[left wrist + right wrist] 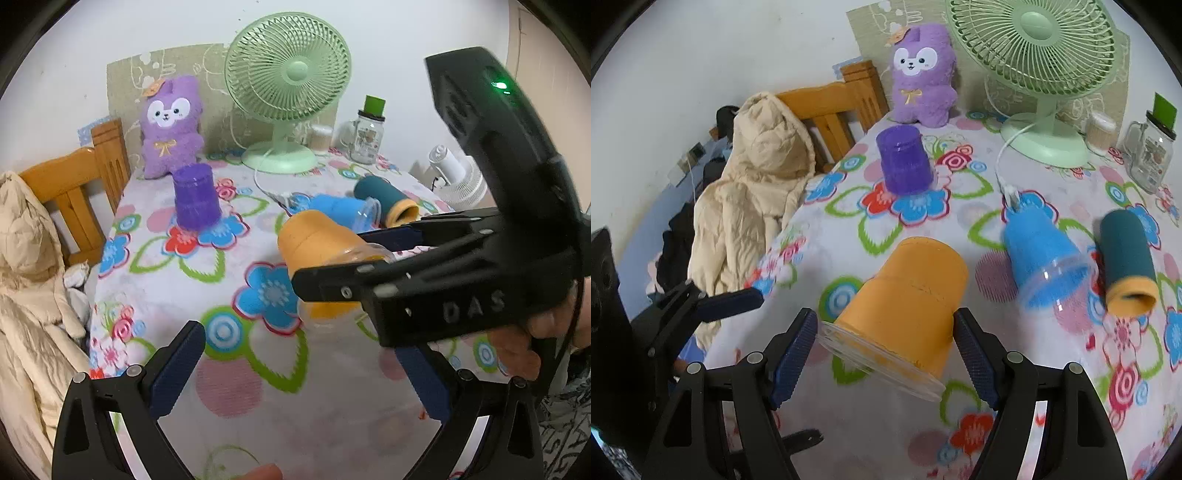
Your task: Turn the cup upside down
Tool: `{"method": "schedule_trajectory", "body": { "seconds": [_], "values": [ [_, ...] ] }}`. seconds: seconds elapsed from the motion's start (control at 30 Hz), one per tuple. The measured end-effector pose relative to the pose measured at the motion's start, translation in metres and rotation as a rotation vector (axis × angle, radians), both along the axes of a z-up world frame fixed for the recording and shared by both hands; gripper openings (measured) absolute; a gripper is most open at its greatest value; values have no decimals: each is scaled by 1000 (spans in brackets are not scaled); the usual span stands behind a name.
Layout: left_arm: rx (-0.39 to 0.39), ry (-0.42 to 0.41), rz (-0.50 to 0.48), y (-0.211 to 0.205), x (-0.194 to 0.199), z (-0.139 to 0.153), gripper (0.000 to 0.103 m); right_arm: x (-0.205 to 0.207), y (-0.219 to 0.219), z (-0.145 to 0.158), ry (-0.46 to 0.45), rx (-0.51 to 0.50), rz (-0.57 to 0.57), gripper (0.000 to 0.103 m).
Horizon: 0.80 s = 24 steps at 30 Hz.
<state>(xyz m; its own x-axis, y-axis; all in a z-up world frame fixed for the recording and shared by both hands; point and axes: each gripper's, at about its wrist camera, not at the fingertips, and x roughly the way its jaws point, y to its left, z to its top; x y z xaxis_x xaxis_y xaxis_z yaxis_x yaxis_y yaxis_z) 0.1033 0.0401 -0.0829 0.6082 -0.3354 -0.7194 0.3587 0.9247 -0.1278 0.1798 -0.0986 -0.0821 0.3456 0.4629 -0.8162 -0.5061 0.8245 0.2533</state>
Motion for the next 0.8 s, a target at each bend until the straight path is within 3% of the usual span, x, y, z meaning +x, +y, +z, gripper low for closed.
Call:
{"method": "schedule_trajectory", "body": {
  "seconds": [0.37, 0.8],
  "values": [
    [-20, 72, -49, -35, -36, -22, 103, -38, -42, -14, 33, -37, -46, 77],
    [-66, 123, -66, -52, -44, -30, 103, -49, -60, -29, 91, -79, -68, 83]
  ]
}}
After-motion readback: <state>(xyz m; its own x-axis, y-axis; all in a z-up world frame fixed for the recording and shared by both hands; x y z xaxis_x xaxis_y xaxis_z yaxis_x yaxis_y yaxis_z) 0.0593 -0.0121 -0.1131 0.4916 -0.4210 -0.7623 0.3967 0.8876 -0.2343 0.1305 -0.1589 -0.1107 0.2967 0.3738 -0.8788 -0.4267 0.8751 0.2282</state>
